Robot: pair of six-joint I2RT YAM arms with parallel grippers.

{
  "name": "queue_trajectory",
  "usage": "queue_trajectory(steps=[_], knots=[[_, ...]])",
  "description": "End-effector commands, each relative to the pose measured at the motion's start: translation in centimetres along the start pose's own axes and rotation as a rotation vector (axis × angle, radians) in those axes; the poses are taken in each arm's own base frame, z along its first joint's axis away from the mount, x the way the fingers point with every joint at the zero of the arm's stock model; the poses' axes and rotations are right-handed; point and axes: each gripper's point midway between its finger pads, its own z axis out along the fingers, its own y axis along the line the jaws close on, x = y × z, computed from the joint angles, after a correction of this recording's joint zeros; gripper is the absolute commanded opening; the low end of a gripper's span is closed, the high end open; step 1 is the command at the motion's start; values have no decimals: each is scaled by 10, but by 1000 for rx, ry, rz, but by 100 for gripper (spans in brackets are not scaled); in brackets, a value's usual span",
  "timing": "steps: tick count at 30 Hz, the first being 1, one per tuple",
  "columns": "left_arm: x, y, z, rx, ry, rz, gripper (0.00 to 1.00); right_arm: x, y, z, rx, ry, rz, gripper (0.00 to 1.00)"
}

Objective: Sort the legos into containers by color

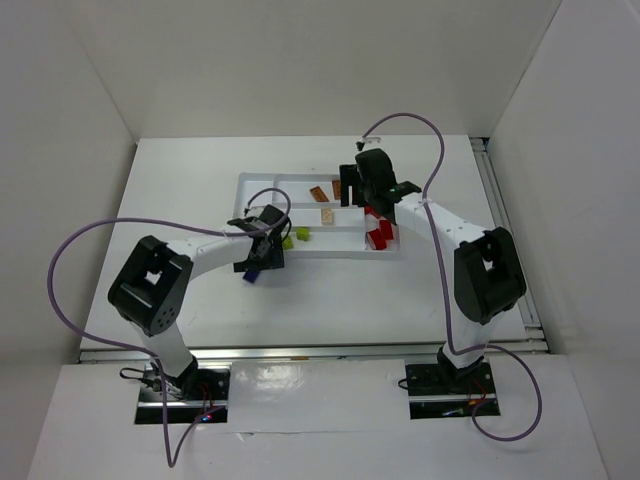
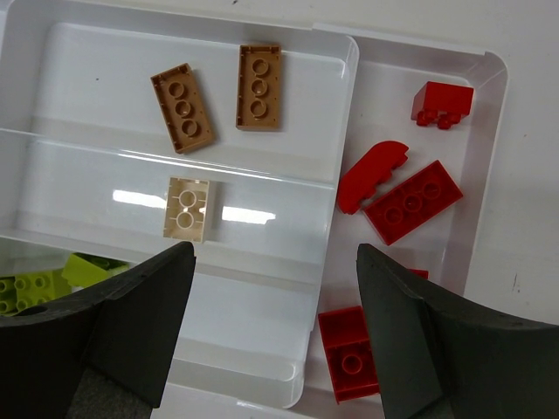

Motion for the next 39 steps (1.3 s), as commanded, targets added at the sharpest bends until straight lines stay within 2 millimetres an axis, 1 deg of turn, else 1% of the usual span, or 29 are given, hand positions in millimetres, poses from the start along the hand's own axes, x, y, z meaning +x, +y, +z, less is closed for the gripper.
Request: queue_trajectory(steps=[1, 3, 5, 7, 9, 10, 13, 14, 16, 18, 19, 21, 22, 23, 24, 25, 26, 27, 29, 30, 31, 32, 33, 34, 35, 36, 37, 38, 39], knots=[[18, -5, -1, 41, 45, 65, 85, -25, 2, -16, -3, -78, 25, 82], [27, -5, -2, 43, 62, 50, 83, -25, 2, -16, -3, -78, 34, 82], [31, -5, 0, 49, 69, 51, 80, -25, 2, -16, -3, -78, 34, 82], [34, -3, 1, 43, 76, 45, 74, -20, 3, -15, -10, -67, 31, 82], [34, -3, 1, 43, 76, 45, 70, -20, 3, -15, -10, -67, 31, 82], [32, -4, -1, 48, 69, 42, 64, -20, 3, -15, -10, -67, 31, 82], [37, -2, -1, 49, 83, 45, 60, -20, 3, -15, -10, -67, 31, 82], [37, -2, 0, 49, 83, 45, 51, -20, 3, -15, -10, -67, 31, 82], [40, 5, 0, 26, 75, 39, 44, -20, 3, -15, -10, -67, 31, 82], [38, 6, -4, 33, 65, 22, 35, -20, 3, -15, -10, -67, 41, 82], [41, 9, -5, 29, 70, 25, 28, -20, 3, -15, -10, -67, 41, 82], [41, 6, -20, 64, 70, 16, 20, -20, 3, -15, -10, -67, 41, 82], [41, 6, -26, 75, 72, 14, 16, -20, 3, -15, -10, -67, 41, 82], [44, 10, -34, 79, 89, 18, 14, -20, 3, -15, -10, -67, 41, 82], [40, 8, -46, 108, 62, 15, 5, -24, 1, -18, -2, -78, 43, 82], [34, 3, -54, 143, 49, 17, 0, -27, 2, -21, -4, -87, 45, 82], [28, 2, -61, 156, 32, 19, 0, -21, 1, -20, -2, -75, 52, 82], [23, 5, -64, 155, 26, 3, 0, -25, 1, -24, -5, -87, 55, 82], [-2, 4, -76, 171, -12, -7, 0, -19, -6, -27, 5, -79, 68, 82], [-14, 9, -75, 149, -27, -25, 0, -25, -11, -30, 12, -92, 78, 82], [-31, 8, -77, 140, -51, -35, 0, -18, -10, -29, 2, -77, 75, 82], [-45, 16, -74, 105, -75, -55, 0, -18, -16, -31, 11, -78, 95, 82], [-56, 18, -70, 93, -90, -65, 0, -17, -22, -30, 24, -71, 100, 82], [-76, 13, -72, 105, -121, -94, 0, -18, -21, -37, 11, -80, 113, 82], [-87, 14, -69, 98, -127, -94, 0, -19, -27, -40, 22, -77, 133, 82], [-91, 12, -55, 75, -103, -96, 0, -15, -28, -43, 25, -67, 141, 83], [-102, 17, -48, 61, -104, -121, 0, -20, -28, -50, 21, -79, 153, 83], [-122, 12, -50, 72, -132, -143, 0, -21, -28, -54, 20, -82, 164, 85], [-129, 10, -45, 74, -128, -142, 0, -19, -29, -58, 21, -78, 163, 86]])
